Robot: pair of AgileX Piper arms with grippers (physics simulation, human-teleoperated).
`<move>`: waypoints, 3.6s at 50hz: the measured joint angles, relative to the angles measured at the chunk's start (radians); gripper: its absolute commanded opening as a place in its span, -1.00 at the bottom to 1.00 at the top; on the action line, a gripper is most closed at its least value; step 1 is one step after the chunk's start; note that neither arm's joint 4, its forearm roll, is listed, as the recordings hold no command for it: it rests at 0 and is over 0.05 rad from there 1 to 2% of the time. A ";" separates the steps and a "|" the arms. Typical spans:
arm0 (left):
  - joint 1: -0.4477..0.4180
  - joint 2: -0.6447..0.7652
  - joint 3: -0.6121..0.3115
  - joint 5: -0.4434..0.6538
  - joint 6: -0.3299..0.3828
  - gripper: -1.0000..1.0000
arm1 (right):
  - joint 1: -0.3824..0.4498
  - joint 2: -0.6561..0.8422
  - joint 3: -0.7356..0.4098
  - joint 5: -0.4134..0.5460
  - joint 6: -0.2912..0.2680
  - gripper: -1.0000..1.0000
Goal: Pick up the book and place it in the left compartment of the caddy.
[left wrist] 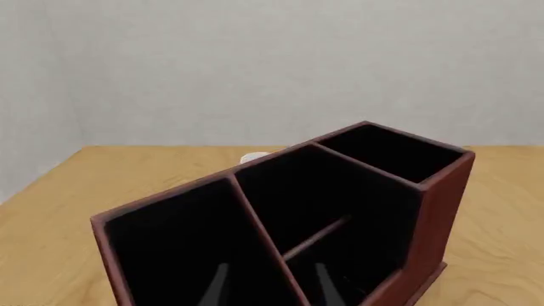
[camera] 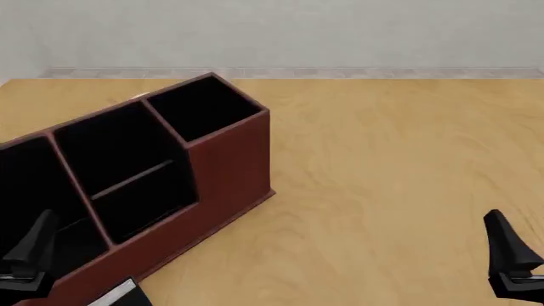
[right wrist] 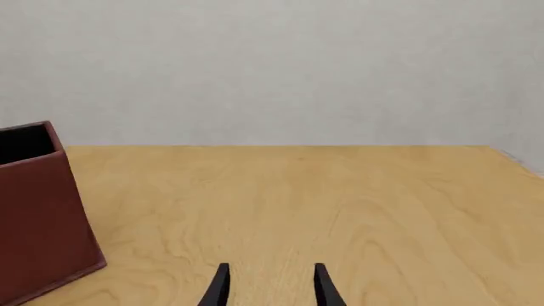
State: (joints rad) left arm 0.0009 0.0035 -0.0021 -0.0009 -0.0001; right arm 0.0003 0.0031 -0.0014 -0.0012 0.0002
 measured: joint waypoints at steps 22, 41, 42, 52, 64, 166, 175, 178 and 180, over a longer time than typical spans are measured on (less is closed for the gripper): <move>-0.001 0.023 -0.001 -0.020 0.000 1.00 | -0.001 0.013 -0.006 -0.007 0.000 1.00; -0.168 0.187 -0.249 0.245 0.068 1.00 | -0.001 0.018 -0.004 -0.013 0.000 1.00; -0.176 0.198 -0.266 0.267 0.074 1.00 | -0.001 0.018 -0.004 -0.013 0.000 1.00; -0.249 0.310 -0.428 0.495 0.126 1.00 | -0.001 0.017 -0.004 -0.012 0.000 1.00; -0.288 0.386 -0.591 0.770 0.200 1.00 | -0.001 0.016 -0.003 -0.012 0.000 1.00; -0.585 0.683 -0.348 0.856 0.116 1.00 | -0.001 0.016 -0.003 -0.012 0.000 1.00; -0.584 0.696 -0.328 0.830 0.110 1.00 | -0.001 0.016 -0.003 -0.012 0.000 1.00; -0.585 0.702 -0.322 0.819 0.107 1.00 | -0.001 0.016 -0.003 -0.012 0.000 1.00; -0.587 0.708 -0.317 0.810 0.104 1.00 | -0.001 0.016 -0.003 -0.012 0.000 1.00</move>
State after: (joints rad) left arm -0.5861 0.7120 -0.3187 0.8088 0.1038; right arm -0.0005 0.0192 -0.0048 -0.0131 0.0001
